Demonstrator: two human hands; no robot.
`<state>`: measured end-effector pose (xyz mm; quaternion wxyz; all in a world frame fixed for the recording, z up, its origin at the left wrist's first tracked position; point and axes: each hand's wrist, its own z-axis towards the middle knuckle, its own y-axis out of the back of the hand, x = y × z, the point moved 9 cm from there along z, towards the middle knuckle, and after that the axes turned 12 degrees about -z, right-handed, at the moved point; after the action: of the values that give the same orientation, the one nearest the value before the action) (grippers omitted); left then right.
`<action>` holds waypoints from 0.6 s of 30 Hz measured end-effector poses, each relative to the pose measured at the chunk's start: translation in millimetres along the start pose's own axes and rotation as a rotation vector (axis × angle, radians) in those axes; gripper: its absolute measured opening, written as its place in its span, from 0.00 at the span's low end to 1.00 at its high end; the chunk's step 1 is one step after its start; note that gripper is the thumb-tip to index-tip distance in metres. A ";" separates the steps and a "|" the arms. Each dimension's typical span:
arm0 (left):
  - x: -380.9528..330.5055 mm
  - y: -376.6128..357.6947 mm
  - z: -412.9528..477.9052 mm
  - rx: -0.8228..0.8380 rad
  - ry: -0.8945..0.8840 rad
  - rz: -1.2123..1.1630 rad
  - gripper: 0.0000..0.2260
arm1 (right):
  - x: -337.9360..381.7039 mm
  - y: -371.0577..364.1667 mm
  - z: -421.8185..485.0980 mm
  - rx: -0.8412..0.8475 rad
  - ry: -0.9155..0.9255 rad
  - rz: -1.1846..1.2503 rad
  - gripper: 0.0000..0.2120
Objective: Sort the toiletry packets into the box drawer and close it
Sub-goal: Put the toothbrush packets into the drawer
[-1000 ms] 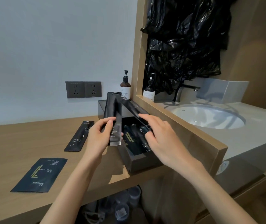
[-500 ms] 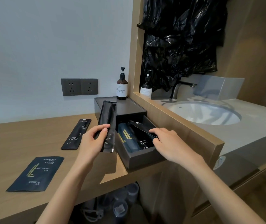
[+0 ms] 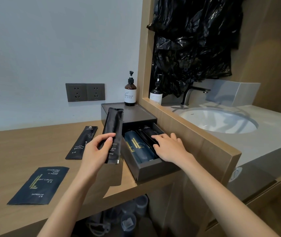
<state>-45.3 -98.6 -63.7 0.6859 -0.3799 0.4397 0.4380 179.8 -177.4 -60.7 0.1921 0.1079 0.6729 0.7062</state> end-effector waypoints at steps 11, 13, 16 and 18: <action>-2.4 -0.9 -0.3 0.009 0.003 0.000 0.09 | 4.6 8.8 10.5 -0.039 0.018 -0.258 0.23; -2.7 0.6 -1.2 0.006 0.008 0.003 0.09 | 4.4 11.4 12.9 -0.083 0.027 -0.294 0.23; -1.7 3.8 -2.0 -0.003 0.019 0.010 0.09 | 6.5 9.9 15.7 -0.075 0.089 -0.253 0.25; -0.9 5.1 -2.1 -0.008 0.023 0.015 0.09 | 8.8 8.5 15.8 -0.033 0.137 -0.169 0.25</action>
<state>-50.9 -99.1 -64.2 0.6760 -0.3846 0.4486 0.4404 177.2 -159.6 -52.1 0.2063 -0.0011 0.6795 0.7041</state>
